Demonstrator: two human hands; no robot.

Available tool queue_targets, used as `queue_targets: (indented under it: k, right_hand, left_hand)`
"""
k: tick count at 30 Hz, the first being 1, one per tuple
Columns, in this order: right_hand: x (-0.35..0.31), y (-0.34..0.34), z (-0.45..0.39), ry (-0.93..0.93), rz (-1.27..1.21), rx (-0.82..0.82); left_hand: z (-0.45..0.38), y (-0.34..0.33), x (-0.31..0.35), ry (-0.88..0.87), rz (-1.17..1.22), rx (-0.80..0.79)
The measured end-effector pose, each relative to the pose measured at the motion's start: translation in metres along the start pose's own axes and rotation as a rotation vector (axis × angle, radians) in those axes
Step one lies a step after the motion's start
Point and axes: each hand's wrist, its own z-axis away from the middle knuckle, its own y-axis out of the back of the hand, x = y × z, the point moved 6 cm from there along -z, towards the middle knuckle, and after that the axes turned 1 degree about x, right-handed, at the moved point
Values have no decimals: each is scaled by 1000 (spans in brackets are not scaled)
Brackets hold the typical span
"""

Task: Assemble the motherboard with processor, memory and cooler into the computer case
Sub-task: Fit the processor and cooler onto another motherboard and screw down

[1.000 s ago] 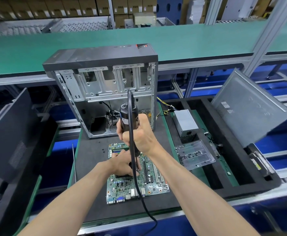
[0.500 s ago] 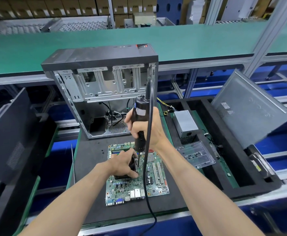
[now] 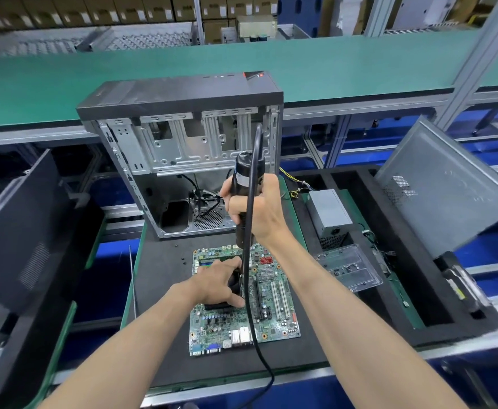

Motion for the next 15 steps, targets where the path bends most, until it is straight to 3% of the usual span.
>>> queue_targets:
  k: [7,13,15]
  right_hand:
    - [5,-4,2,-33,-11,-43]
    - [3,-14,-1,-143,-60,-338]
    - [2,-18,0,-141,-22,-284]
  left_hand:
    - [1,1,3,-25,-7,-2]
    - [0,1,5,8,-10,5]
    - [0,2,5,-10,-17,11]
